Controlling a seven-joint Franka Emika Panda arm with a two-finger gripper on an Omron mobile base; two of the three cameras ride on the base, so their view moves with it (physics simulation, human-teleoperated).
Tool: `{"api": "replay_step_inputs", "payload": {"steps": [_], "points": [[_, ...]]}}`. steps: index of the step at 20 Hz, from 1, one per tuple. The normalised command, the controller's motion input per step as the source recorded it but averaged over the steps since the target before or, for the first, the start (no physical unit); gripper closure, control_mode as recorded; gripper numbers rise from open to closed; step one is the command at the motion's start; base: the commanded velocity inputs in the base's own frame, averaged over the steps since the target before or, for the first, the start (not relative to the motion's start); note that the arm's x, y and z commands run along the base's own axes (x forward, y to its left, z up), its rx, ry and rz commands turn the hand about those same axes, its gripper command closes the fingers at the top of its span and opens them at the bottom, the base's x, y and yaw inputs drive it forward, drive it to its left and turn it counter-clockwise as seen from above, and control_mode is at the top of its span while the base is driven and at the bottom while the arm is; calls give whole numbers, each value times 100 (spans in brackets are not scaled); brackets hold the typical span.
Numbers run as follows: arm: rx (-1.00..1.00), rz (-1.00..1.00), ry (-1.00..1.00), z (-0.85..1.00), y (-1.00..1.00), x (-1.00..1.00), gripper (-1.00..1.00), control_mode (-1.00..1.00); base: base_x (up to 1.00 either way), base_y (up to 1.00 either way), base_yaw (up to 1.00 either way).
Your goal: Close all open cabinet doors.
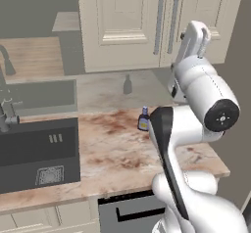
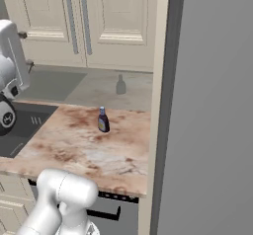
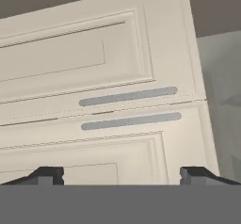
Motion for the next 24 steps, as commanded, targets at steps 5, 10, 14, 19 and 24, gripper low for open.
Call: {"api": "replay_step_inputs", "payload": {"steps": [5, 10, 14, 19, 24], "points": [[23, 3, 2, 0, -34, -70, -100, -100, 0, 0, 0], [4, 5, 0, 0, -15, -40, -100, -100, 0, 0, 0], [0, 1, 0, 0, -1, -12, -100, -100, 0, 0, 0], [0, 0, 0, -1, 0, 1, -100, -100, 0, 0, 0], [0, 0, 0, 0, 0, 0, -100, 100, -55, 0, 0]]}}
